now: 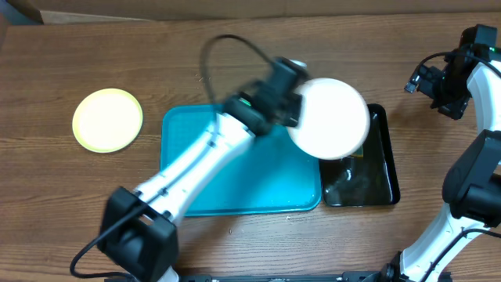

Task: Clean dirty plates on tray and stack at the side
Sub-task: 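Swing the white plate left and set it on the yellow plate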

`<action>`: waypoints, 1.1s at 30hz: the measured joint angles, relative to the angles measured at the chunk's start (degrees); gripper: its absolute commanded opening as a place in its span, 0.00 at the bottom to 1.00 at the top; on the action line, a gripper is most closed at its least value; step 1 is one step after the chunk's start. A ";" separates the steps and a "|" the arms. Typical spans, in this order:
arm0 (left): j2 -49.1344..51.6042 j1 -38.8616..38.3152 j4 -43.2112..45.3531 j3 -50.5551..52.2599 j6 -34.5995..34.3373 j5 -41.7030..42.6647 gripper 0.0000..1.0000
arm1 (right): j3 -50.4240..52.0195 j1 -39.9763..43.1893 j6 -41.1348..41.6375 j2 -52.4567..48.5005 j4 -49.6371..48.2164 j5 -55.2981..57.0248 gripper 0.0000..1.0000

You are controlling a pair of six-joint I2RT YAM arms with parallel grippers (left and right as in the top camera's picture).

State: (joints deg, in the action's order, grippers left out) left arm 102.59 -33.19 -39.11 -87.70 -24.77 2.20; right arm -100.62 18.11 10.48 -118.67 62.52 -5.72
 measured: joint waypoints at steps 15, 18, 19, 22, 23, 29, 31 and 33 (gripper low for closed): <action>0.09 52.92 -15.37 0.00 1.03 12.02 0.04 | 0.00 0.02 -0.02 0.00 0.02 0.00 1.00; 0.09 60.15 -15.04 0.02 1.11 9.86 0.04 | 0.00 0.02 0.00 0.00 -0.02 -0.02 1.00; 0.09 62.18 -14.49 0.15 1.11 8.96 0.04 | -0.02 0.00 -0.02 0.00 -0.02 0.00 1.00; 0.09 67.60 -12.24 1.22 1.11 5.81 0.04 | 0.00 0.02 -0.02 0.00 0.02 -0.04 1.00; 0.09 67.98 -12.17 1.31 1.11 5.55 0.04 | 0.00 0.00 0.00 0.00 0.00 -0.02 1.00; 0.20 69.24 -8.72 3.74 1.11 1.38 0.04 | 0.00 0.02 0.02 0.00 0.02 -0.02 1.00; 0.24 69.18 -7.45 4.28 1.11 0.50 0.04 | 0.00 0.02 0.00 0.00 0.00 -0.04 1.00; 0.24 69.18 -6.14 4.96 1.11 -0.04 0.04 | 0.00 0.00 -0.02 0.00 0.00 -0.04 1.00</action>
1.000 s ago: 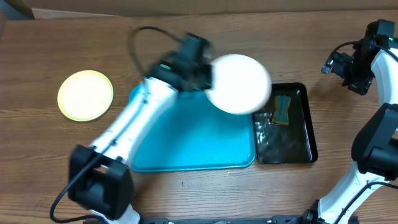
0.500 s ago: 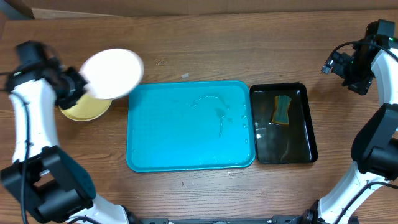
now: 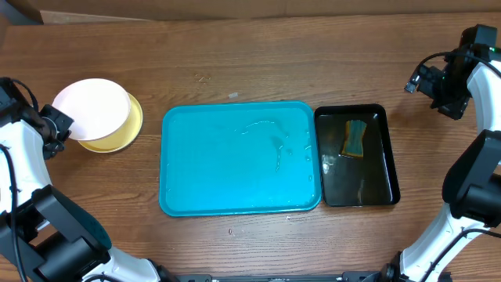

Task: Clean dirty plates on tray and stack at the side
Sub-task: 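Swing the white plate left and set it on the yellow plate, then release the white plate and raise the left gripper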

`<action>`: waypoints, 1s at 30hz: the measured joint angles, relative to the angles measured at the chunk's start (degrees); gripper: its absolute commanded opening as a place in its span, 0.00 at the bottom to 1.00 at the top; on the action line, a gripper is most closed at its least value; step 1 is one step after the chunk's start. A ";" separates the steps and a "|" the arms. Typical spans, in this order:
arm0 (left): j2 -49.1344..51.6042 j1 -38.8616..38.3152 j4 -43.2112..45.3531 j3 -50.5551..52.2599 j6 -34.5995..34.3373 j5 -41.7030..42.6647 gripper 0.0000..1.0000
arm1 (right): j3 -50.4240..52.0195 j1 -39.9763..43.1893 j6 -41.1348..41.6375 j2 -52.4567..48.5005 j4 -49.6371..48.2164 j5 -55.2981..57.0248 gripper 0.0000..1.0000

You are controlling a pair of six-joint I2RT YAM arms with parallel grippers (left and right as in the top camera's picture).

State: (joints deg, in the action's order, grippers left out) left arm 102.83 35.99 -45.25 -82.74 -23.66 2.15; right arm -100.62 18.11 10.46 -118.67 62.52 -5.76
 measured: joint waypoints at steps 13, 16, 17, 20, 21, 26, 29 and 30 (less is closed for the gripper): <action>0.20 -0.28 8.04 5.88 -0.90 -1.01 0.04 | 0.00 0.02 -0.02 0.00 -0.02 0.02 1.00; 0.37 -0.37 9.44 7.15 -1.31 -0.90 0.06 | 0.00 0.00 0.00 0.00 0.00 0.02 1.00; 0.39 -0.37 9.62 7.30 -1.31 -0.87 0.18 | 0.00 0.02 0.02 0.00 -0.02 0.02 1.00; 0.39 -0.37 10.38 7.39 -1.55 0.02 0.52 | 0.00 0.00 0.00 0.00 0.00 0.00 1.00; 0.39 -0.37 10.64 7.39 -1.64 0.66 0.58 | 0.00 0.02 0.02 0.00 0.00 0.02 1.00; 0.39 -0.37 11.34 7.39 0.59 6.95 0.78 | 0.00 0.00 0.02 0.00 0.00 0.02 1.00; 0.39 -0.48 11.85 7.39 3.56 13.05 0.84 | 0.00 0.00 0.02 0.00 -0.02 0.02 1.00; 0.39 -0.63 12.09 7.39 4.68 15.41 0.85 | 0.00 0.02 0.02 0.00 0.00 0.02 1.00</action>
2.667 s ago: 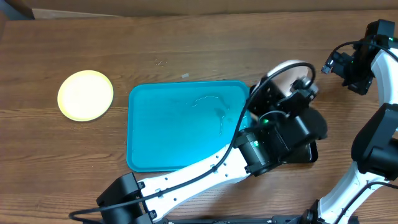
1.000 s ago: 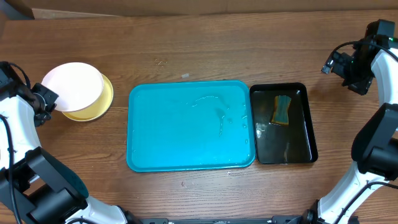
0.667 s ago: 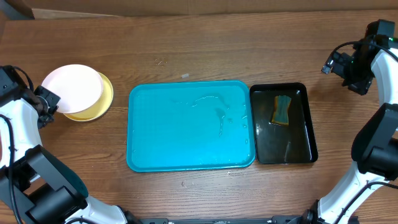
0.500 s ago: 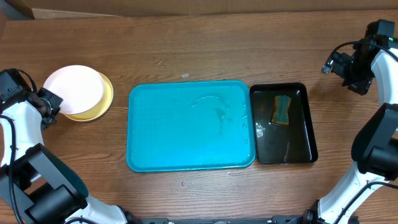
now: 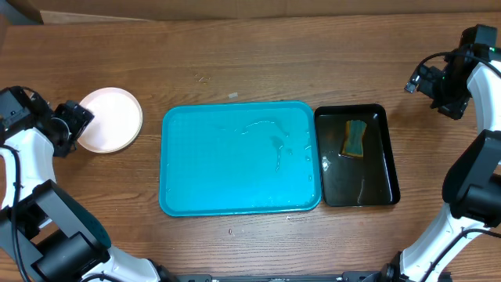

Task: Clean dirty plates on tray and stack at the side
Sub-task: 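Release the white plate and raise the left gripper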

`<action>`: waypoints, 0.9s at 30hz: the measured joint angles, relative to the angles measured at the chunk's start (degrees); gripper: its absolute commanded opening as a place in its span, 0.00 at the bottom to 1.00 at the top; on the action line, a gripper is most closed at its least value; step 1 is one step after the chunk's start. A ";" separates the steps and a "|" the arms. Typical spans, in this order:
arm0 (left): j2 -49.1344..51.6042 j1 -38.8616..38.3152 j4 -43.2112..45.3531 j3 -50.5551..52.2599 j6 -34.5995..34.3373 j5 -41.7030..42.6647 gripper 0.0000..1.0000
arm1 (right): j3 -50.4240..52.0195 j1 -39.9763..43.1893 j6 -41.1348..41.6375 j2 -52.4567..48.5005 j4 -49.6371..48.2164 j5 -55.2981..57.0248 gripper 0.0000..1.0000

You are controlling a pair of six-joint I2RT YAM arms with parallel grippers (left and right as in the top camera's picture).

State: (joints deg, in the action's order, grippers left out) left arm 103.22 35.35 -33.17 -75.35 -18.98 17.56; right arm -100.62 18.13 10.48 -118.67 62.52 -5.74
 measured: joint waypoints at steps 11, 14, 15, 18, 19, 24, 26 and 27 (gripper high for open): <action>0.00 -11.61 0.07 0.00 4.68 7.30 1.00 | 0.00 -0.02 0.00 0.00 0.00 0.02 1.00; 0.00 -15.45 0.07 0.00 5.01 7.06 1.00 | 0.00 -0.02 0.00 0.00 0.00 0.00 1.00; 0.00 -16.57 0.04 0.00 5.11 6.95 1.00 | 0.00 -0.02 -0.02 0.00 -0.02 0.02 1.00; 0.00 -19.15 0.04 0.00 5.49 6.78 1.00 | 0.00 -0.02 -0.02 0.00 0.00 0.00 1.00; 0.00 -19.89 0.04 0.00 5.51 6.67 1.00 | 0.00 -0.02 -0.02 0.00 -0.02 0.00 1.00; 0.00 -22.12 0.04 0.00 5.55 6.43 1.00 | 0.00 0.00 0.00 0.00 0.00 0.00 1.00; 0.00 -22.51 0.04 0.00 5.62 6.38 1.00 | 0.00 -0.02 -0.02 0.00 0.00 0.02 1.00; 0.00 -22.53 0.04 0.00 5.66 6.38 1.00 | 0.00 -0.02 0.00 0.00 0.02 0.00 1.00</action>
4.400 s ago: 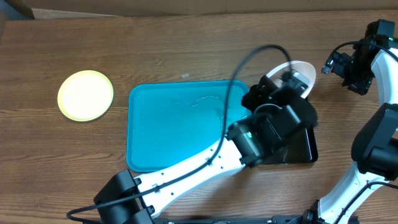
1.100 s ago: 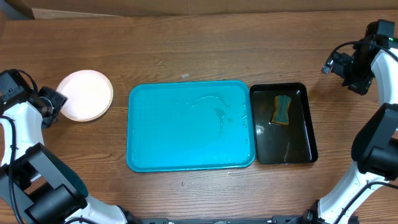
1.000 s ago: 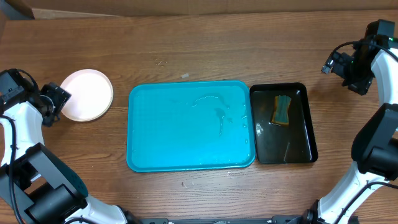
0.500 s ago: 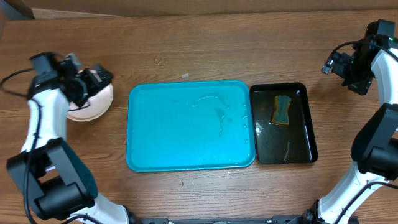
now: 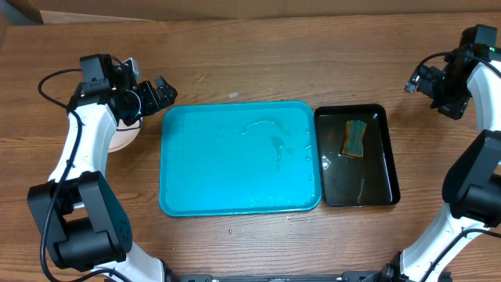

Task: Clean dirty plates on tray and stack at the side

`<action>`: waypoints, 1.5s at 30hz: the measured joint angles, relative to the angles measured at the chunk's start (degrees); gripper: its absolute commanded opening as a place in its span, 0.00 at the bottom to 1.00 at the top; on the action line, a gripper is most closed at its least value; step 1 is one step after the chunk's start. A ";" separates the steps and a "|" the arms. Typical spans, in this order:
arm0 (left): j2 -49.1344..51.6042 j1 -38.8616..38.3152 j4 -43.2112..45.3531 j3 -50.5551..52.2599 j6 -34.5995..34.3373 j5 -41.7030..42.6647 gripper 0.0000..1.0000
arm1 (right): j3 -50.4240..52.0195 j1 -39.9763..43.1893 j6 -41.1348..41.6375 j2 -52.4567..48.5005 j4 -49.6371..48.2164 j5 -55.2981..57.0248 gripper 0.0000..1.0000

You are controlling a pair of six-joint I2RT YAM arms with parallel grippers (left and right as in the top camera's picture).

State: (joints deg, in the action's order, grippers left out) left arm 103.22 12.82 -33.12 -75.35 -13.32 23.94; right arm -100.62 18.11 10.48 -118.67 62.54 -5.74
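Observation:
The stacked plates [image 5: 125,139] lie left of the teal tray [image 5: 235,200]; only a pale sliver of the white top plate shows beneath my left arm. My left gripper [image 5: 159,94] hovers between the stack and the tray's upper left corner, open and holding nothing. The tray carries no plates, only a few wet streaks. Far off at the table's upper right, my right gripper [image 5: 416,78] is raised; its fingers are too small to read.
A black basin [image 5: 391,184] holding water stands against the tray's right side, with a green-and-yellow sponge [image 5: 356,139] in it. A cardboard edge [image 5: 235,6] runs along the back of the table.
My left gripper was at the far left, beside the white plate on the stack. It is now right of the stack, open, near the tray's corner. The right arm has not moved.
My left gripper held a white plate over the tray's right end, by the basin, while a yellow plate lay alone at the left. The white plate then hung over the yellow one, then lay on it. The gripper is now free of it.

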 measured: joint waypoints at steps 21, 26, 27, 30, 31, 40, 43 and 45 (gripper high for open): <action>0.00 0.00 0.00 0.00 0.00 -0.15 1.00 | 0.00 -0.33 0.00 0.00 -0.20 0.02 1.00; 0.00 0.00 0.00 0.00 0.00 -0.17 1.00 | 0.00 -2.97 -0.02 0.44 -0.28 0.13 1.00; 0.00 0.00 0.00 0.00 0.00 -0.17 1.00 | 0.00 -4.00 0.00 1.01 -0.26 0.20 1.00; 0.00 0.00 0.00 0.00 0.00 -0.17 1.00 | 0.02 -7.98 0.00 5.05 -0.24 0.20 1.00; 0.00 0.00 0.00 0.00 0.02 -0.17 1.00 | 0.02 -9.40 -0.02 7.21 -0.26 0.20 1.00; 0.00 0.00 0.00 0.00 0.02 -0.17 1.00 | -0.26 -22.84 0.00 37.44 -0.61 0.02 1.00; 0.00 0.00 0.02 0.00 0.02 -0.20 1.00 | -0.35 -26.49 -0.20 45.90 -0.94 0.04 1.00; 0.00 0.00 0.02 0.00 0.00 -0.20 1.00 | -0.33 -28.02 -0.59 51.32 -2.34 0.28 1.00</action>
State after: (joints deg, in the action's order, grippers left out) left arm 103.22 12.82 -33.10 -75.35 -13.32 23.75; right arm -100.95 -9.91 9.89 -67.35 60.20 -5.45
